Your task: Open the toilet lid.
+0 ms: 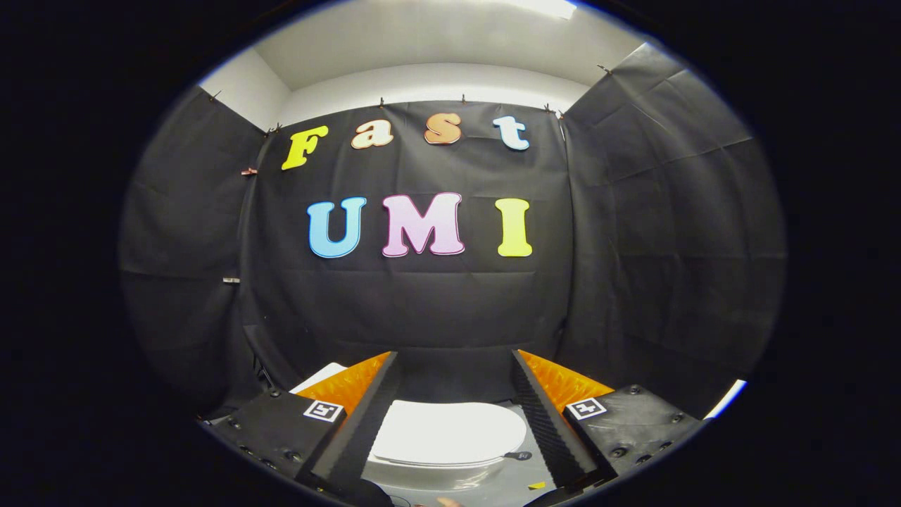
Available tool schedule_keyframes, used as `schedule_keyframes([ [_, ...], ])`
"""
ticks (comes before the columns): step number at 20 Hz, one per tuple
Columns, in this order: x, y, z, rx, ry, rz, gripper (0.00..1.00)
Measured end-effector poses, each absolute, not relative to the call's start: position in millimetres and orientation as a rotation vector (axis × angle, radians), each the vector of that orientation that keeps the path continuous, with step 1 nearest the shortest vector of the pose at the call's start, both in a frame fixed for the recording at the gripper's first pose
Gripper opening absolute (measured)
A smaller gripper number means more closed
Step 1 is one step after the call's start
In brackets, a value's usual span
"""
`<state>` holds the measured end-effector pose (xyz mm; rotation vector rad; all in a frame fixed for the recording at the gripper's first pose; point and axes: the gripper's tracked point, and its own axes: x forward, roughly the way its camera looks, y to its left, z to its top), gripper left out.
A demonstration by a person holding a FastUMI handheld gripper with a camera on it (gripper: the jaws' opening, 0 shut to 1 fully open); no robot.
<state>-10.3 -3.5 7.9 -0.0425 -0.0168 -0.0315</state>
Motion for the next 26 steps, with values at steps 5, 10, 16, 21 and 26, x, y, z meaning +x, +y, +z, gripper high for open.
schedule_keyframes([
  [5, -13.6, -5.3, 10.8, -0.04, -0.022, -0.035, 0.99],
  [10, -16.0, -10.0, 10.1, -0.026, -0.018, -0.044, 0.99],
  [16, -15.9, -14.6, 9.7, -0.014, -0.017, -0.047, 0.99],
  [21, -9.5, -22.3, 5.7, 0.016, -0.014, -0.049, 0.99],
  [26, 8.7, -48.1, -9.5, 0.049, 0.009, -0.081, 0.99],
])
